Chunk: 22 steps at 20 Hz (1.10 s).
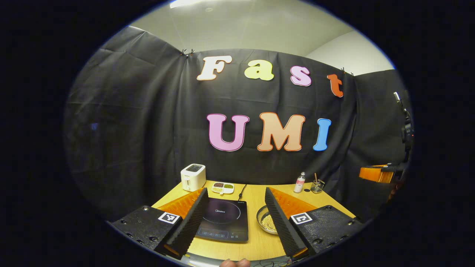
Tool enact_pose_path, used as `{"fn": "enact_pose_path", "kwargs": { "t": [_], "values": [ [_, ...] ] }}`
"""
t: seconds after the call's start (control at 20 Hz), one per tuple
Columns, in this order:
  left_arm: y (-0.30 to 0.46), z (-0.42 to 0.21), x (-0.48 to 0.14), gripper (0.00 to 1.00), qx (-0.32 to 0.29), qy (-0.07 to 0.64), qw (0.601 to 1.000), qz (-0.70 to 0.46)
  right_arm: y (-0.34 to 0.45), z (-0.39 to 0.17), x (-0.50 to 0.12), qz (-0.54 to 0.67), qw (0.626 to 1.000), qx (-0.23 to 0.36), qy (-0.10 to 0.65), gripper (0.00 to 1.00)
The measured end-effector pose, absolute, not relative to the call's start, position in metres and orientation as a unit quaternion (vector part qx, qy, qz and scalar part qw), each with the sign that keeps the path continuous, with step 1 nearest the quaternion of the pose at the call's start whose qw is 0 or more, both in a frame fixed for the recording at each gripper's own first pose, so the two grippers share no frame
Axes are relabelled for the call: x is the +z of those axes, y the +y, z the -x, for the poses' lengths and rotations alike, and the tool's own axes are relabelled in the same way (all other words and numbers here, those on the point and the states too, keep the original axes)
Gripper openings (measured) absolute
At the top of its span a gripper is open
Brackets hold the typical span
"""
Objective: First push the handle of the pot to place it horizontally, then grasp the pot with both hands and set it on the induction cooktop.
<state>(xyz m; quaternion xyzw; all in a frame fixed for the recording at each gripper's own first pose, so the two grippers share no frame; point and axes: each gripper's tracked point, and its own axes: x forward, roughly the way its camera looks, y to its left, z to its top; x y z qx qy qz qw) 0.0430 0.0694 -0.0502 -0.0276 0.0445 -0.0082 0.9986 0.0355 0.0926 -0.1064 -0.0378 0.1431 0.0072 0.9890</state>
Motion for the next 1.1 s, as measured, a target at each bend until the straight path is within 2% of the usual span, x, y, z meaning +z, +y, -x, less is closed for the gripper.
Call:
{"fn": "enact_pose_path", "kwargs": {
  "t": [0.05,0.1,0.2,0.25,0.3,0.35,0.4,0.45,0.5,0.55,0.65,0.7,0.85,1.0,1.05,1.1],
  "values": [
    [0.070,-0.049,-0.054,0.93,-0.005,0.049,0.998,0.032,0.093,-0.052,-0.116,0.038,0.988,0.011,0.148,0.24],
    [0.073,-0.054,-0.060,0.88,0.002,0.054,0.998,0.035,0.093,-0.057,-0.121,0.038,0.987,0.015,0.157,0.20],
    [0.078,-0.063,-0.062,0.98,0.016,0.058,0.997,0.040,0.100,-0.068,-0.135,0.035,0.984,0.037,0.173,0.12],
    [0.077,-0.068,-0.062,0.98,0.018,0.059,0.997,0.046,0.102,-0.073,-0.141,0.028,0.983,0.042,0.177,0.15],
    [0.073,-0.073,-0.065,0.93,0.017,0.060,0.997,0.050,0.104,-0.079,-0.145,0.018,0.982,0.045,0.182,0.12],
    [0.073,-0.079,-0.067,0.93,0.019,0.068,0.996,0.048,0.106,-0.084,-0.158,0.002,0.978,0.053,0.200,0.11],
    [0.075,-0.085,-0.071,0.93,0.025,0.073,0.996,0.045,0.110,-0.086,-0.173,-0.010,0.972,0.063,0.226,0.00],
    [0.075,-0.092,-0.068,0.93,0.027,0.069,0.996,0.046,0.110,-0.092,-0.186,-0.019,0.968,0.068,0.242,0.00],
    [0.072,-0.099,-0.066,0.89,0.030,0.068,0.996,0.046,0.111,-0.097,-0.197,-0.027,0.963,0.077,0.257,0.00],
    [0.071,-0.106,-0.066,0.93,0.032,0.069,0.996,0.044,0.116,-0.103,-0.200,-0.037,0.957,0.093,0.271,0.00],
    [0.069,-0.119,-0.067,0.93,0.038,0.071,0.996,0.041,0.124,-0.109,-0.217,-0.053,0.949,0.119,0.287,0.00],
    [0.066,-0.126,-0.068,0.94,0.040,0.074,0.996,0.042,0.123,-0.116,-0.224,-0.057,0.946,0.123,0.294,0.04],
    [0.066,-0.143,-0.064,0.93,0.045,0.068,0.996,0.031,0.131,-0.124,-0.240,-0.056,0.941,0.148,0.299,0.00],
    [0.063,-0.163,-0.072,0.93,0.033,0.079,0.996,0.032,0.136,-0.124,-0.262,-0.057,0.933,0.148,0.324,0.03],
    [0.063,-0.173,-0.074,0.89,0.026,0.079,0.996,0.031,0.139,-0.125,-0.274,-0.059,0.928,0.146,0.337,0.03],
    [0.065,-0.185,-0.076,0.93,0.019,0.077,0.996,0.028,0.145,-0.124,-0.288,-0.063,0.920,0.145,0.358,0.03]
  ]
}}
